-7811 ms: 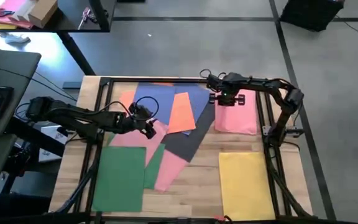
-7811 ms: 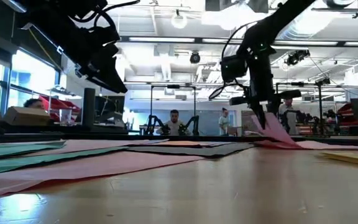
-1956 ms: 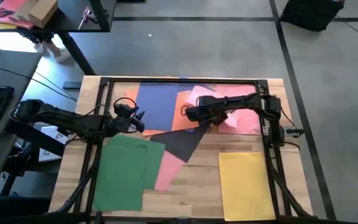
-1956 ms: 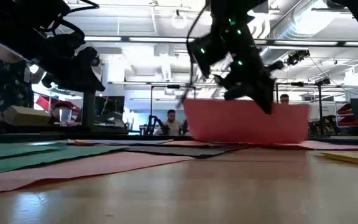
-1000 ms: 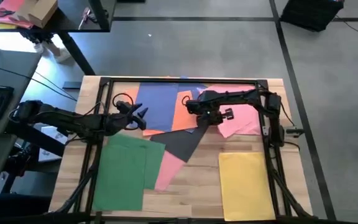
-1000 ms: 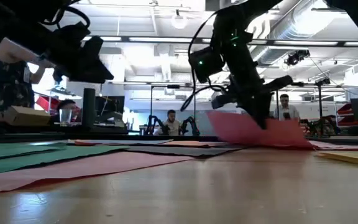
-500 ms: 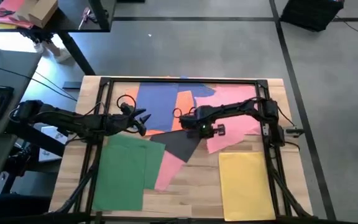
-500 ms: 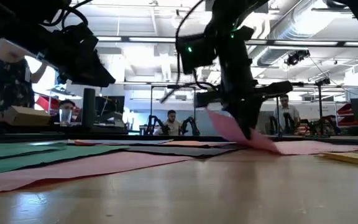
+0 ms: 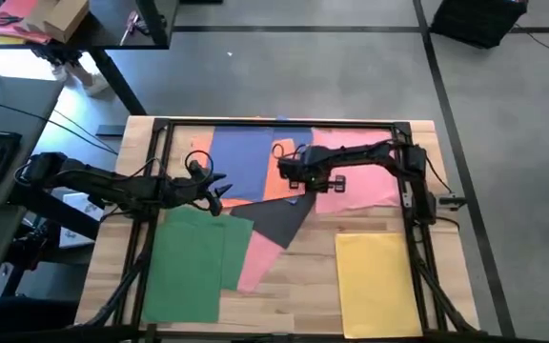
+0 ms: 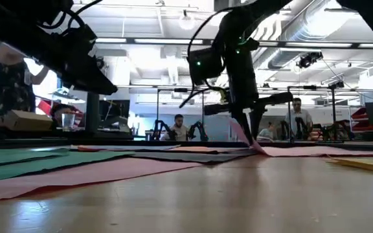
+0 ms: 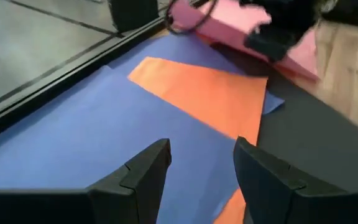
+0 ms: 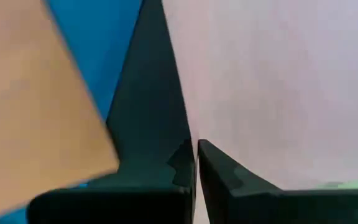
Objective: Organize paper
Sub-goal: Stack the pink paper on top of the other pink paper to the top right of the table
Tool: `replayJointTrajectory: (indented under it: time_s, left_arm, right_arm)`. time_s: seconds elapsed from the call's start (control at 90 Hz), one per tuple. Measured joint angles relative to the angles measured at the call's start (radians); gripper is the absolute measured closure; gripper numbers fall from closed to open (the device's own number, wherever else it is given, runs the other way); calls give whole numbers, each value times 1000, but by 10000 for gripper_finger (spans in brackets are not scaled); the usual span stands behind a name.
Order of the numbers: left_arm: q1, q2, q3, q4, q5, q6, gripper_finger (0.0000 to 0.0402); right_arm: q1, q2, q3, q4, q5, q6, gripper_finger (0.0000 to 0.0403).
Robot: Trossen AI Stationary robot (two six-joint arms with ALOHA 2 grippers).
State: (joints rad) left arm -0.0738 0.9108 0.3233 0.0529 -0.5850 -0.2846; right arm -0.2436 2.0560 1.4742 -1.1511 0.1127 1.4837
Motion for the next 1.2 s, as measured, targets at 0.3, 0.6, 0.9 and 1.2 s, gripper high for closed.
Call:
replayJointTrajectory:
  time_s: [0.3,0.6,0.9,1.2]
  left_arm:
    - [0,0,0,-31,-2,17,234]
    - [0,0,0,-34,-5,9,234]
    - [2,0,0,-25,-44,-20,234]
    - [1,0,0,-24,-25,-27,234]
  right_arm:
    - [-123,0,0,-189,17,-37,403]
    - [-166,0,0,-284,-60,-110,403]
    - [-62,0,0,-245,-140,-71,403]
    - [-42,0,0,-72,-232,-45,403]
